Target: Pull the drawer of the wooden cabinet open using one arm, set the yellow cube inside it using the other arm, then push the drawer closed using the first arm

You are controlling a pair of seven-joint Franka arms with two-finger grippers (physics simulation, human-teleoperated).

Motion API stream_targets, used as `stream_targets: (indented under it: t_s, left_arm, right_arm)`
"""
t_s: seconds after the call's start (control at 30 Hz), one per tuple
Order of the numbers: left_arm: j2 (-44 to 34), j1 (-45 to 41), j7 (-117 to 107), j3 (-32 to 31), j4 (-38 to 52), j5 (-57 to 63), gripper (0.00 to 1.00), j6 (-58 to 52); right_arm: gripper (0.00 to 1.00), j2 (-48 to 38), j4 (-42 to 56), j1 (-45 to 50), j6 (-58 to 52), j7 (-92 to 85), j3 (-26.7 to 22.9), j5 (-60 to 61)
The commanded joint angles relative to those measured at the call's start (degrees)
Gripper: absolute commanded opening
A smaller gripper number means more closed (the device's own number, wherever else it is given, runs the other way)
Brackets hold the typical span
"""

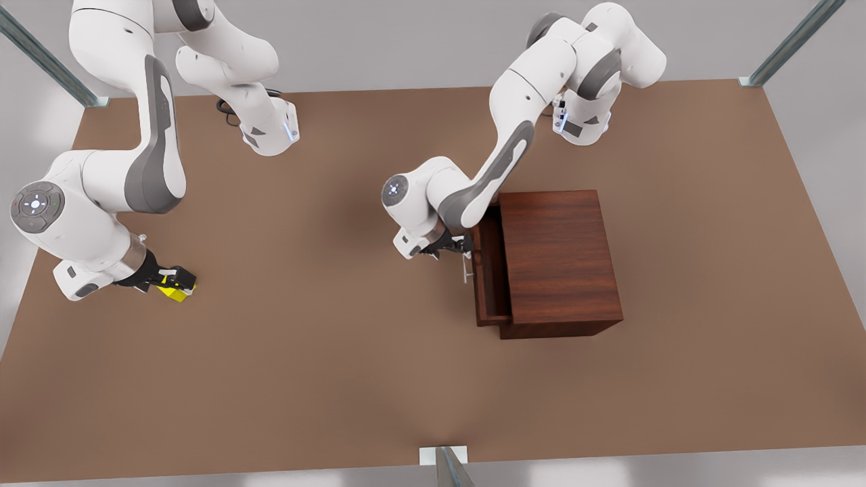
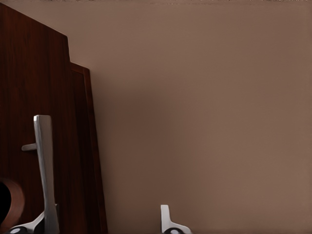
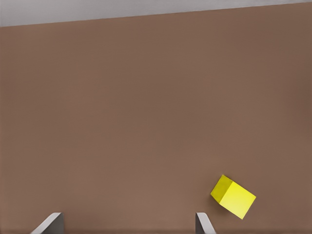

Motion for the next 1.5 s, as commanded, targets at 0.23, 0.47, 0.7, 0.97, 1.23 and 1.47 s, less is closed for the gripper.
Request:
stream_targets:
  t_s: [0.23,0.47,0.7,0.97,1.23,1.47]
  left_arm:
    - [0.1,-1.7,-3.4,-0.5,1.0,-0.6,1.00,-2.3]
    - [0.1,-1.7,-2.8,-0.2,1.0,-0.6,1.00,-2.2]
    - [0.0,-1.8,-3.4,-0.3,1.5,-0.2,1.00,-1.9]
    - [0.0,-1.8,-2.7,-0.5,2.3,-0.2,1.00,-1.7]
    - [0.0,-1.8,-2.5,-0.5,2.3,-0.6,1.00,-1.3]
    - [-0.1,-1.8,-2.4,-0.6,2.4,-0.6,1.00,-1.3]
  right_arm:
    - [1.00,0.0,0.0,0.0,0.0,-0.1,0.0,0.0]
    - [1.00,0.3,0.0,0.0,0.0,-0.1,0.0,0.0]
    - [1.00,0.3,0.0,0.1,0.0,-0.1,0.0,0.0]
    - [1.00,0.4,0.9,0.0,0.0,-0.1,0.0,0.0]
    - [1.00,0.4,1.0,0.0,0.0,-0.1,0.0,0.0]
    - [1.00,0.4,1.0,0.0,0.0,-0.1,0.0,0.1]
